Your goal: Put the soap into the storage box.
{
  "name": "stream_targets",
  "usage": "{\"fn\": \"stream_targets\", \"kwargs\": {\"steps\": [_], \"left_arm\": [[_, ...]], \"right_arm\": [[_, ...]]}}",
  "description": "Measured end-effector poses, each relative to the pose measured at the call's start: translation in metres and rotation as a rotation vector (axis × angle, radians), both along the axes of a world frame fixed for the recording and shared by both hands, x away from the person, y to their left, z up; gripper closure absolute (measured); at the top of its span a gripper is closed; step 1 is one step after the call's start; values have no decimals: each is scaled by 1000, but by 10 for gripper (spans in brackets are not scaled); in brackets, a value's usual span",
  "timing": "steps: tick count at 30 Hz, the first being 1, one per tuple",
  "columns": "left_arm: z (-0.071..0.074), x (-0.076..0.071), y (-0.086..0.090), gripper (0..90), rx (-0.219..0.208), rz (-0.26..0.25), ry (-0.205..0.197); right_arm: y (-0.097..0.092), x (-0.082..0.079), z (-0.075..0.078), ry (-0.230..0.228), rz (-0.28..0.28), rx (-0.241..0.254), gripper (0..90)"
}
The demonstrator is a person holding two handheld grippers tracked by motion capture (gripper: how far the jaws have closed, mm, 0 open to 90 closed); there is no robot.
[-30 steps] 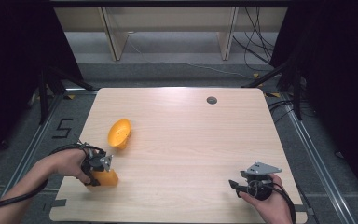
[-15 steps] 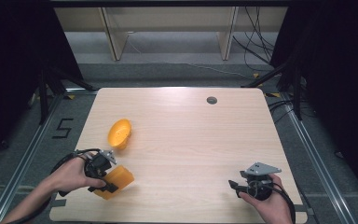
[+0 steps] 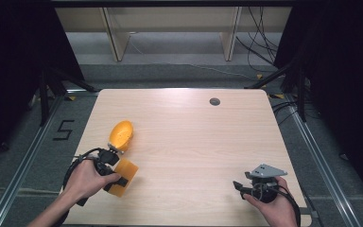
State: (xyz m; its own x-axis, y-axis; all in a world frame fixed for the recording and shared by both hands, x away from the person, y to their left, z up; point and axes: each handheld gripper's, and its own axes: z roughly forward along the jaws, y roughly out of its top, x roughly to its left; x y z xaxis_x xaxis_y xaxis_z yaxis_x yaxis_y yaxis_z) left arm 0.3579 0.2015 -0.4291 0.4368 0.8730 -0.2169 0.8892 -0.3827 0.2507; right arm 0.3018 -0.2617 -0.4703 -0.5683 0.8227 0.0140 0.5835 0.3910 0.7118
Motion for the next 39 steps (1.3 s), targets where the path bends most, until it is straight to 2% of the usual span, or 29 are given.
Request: {"fn": "stream_targets", "kwargs": {"steps": [2,3,6,10,13,14,17,18,20,21,25,26,27,28,31,32,34,35,36,39], "left_arm": [[2,3,-2,605,3,19,-14],[3,4,-3,605,5,43,-16],[7,9,-5,606,5,97,12],[10,15,-7,605,1,132,15],[14,19,-6,605,21,142,14],[15,20,-6,605,11,156,10],[20,25,-2,605,33,157,0],[20,25,-3,605,20,191,6],[22,29,0,605,28,181,-1],[23,31,2,605,35,165,0],[23,34,3,605,27,204,-11],[25,36,5,605,30,197,0],[26,35,4,605,23,225,13],[27,37,4,605,21,229,2],[31,42,7,605,29,211,-5],[32,43,7,605,25,224,-22],[36,46,8,605,26,220,-21],[37,48,7,605,24,233,-28],[39,50,8,605,29,229,-26],[41,54,9,605,30,236,-32]], "right_arm": [[0,0,0,-7,-2,1,419],[-1,1,0,-17,8,-14,419],[-1,0,0,-24,6,-16,419],[-1,0,0,-9,4,-18,419],[-1,-1,0,-14,4,-15,419],[-1,-1,0,-20,3,-11,419],[-1,-1,0,-13,2,-8,419],[-1,-1,0,-18,3,-11,419],[-1,0,0,-21,4,-12,419],[-1,-2,1,-6,-9,0,419],[-1,-1,1,-4,-8,4,419],[-1,0,1,-14,5,4,419],[-1,0,0,-16,8,8,419],[-1,-1,1,-3,-6,6,419],[-1,-1,1,-10,0,3,419],[-1,0,0,-4,3,18,419],[-1,-2,1,-1,-10,3,419],[-1,0,0,-5,5,20,419],[-2,-1,0,-16,-6,0,419],[-2,-2,1,-6,-15,3,419]]}}
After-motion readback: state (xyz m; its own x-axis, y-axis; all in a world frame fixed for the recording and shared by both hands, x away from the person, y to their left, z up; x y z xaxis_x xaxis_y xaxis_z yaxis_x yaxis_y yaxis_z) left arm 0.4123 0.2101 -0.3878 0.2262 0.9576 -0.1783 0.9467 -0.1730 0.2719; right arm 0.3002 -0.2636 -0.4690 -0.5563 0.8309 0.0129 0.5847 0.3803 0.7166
